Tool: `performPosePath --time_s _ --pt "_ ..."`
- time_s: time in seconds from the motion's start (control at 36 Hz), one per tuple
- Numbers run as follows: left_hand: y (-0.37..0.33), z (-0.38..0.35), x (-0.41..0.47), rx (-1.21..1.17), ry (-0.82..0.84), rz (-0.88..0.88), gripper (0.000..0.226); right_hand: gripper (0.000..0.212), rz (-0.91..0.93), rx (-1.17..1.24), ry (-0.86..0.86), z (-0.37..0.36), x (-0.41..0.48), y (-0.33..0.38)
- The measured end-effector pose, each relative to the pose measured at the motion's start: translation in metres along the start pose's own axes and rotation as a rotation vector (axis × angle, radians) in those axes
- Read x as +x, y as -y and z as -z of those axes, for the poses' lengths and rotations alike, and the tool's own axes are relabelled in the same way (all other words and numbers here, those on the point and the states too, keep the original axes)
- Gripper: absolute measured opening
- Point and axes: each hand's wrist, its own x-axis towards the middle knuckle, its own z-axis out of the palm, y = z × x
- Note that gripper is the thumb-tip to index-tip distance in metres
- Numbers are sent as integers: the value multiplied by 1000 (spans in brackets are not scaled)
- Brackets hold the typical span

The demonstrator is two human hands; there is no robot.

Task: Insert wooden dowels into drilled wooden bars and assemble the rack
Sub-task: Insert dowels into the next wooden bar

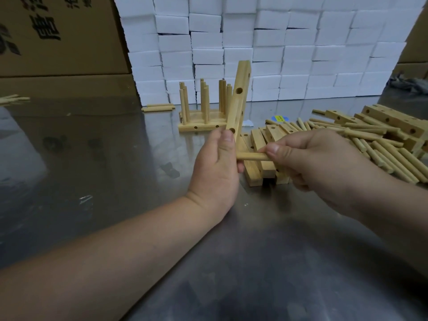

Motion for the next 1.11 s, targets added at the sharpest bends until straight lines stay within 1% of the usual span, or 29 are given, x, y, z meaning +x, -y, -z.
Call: performPosePath --time_s 0.08,0.14,0.17,0.19,0.22,0.25,0.28,0.33,0.36,0.39,0.42,0.44,0.5,0.56,0.61,0.67,0.78,0.83,0.92,1.0,1.08,1.11 --pt "0 0 1 22 7 15 27 20 -27 -21 23 1 -1 3" --pt "1 0 2 33 9 49 26 20 -8 -109 19 0 -2 6" --pt "2 0 3 33 8 67 26 23 -3 -148 15 1 -2 8" --pt "2 -1 3 29 8 86 26 31 -5 -163 2 5 0 9" --pt "2 -1 4 18 3 110 27 41 -15 -144 -40 10 1 10" --pt "2 -1 5 2 -15 143 28 47 -12 -125 -119 17 3 11" --pt "1 -1 6 -18 -46 185 29 48 12 -144 -227 26 7 10" --pt "0 1 10 -66 -106 268 30 41 55 -320 -457 46 17 4" --pt "0 1 12 -84 -125 296 30 36 47 -425 -542 55 23 -1" --pt "0 2 13 -85 -137 313 29 33 11 -534 -585 63 28 -6" --pt "0 3 14 -78 -147 324 28 32 -58 -669 -583 69 34 -13" --pt "0 4 14 -76 -160 329 28 32 -154 -841 -534 74 40 -21" --pt "0 4 15 -86 -192 344 27 32 -350 -1149 -371 83 51 -39" --pt "0 5 15 -105 -220 369 27 26 -468 -1277 -241 89 58 -55" --pt "-1 5 14 -106 -222 381 28 20 -516 -1306 -191 96 62 -67" --pt "-2 5 12 -98 -224 389 29 17 -518 -1343 -162 101 63 -74" --pt "-2 5 13 -126 -254 421 29 24 -477 -1379 -219 108 65 -82" --pt "-2 4 13 -122 -252 430 29 29 -494 -1435 -224 110 66 -85" --pt "-2 5 13 -126 -250 442 28 30 -498 -1438 -245 109 65 -89" --pt "-4 5 13 -129 -256 442 29 28 -506 -1456 -282 110 68 -92" --pt "-5 4 13 -144 -255 439 28 21 -464 -1560 -225 119 75 -95" --pt "-6 4 13 -147 -252 440 27 20 -434 -1523 -254 124 78 -97"
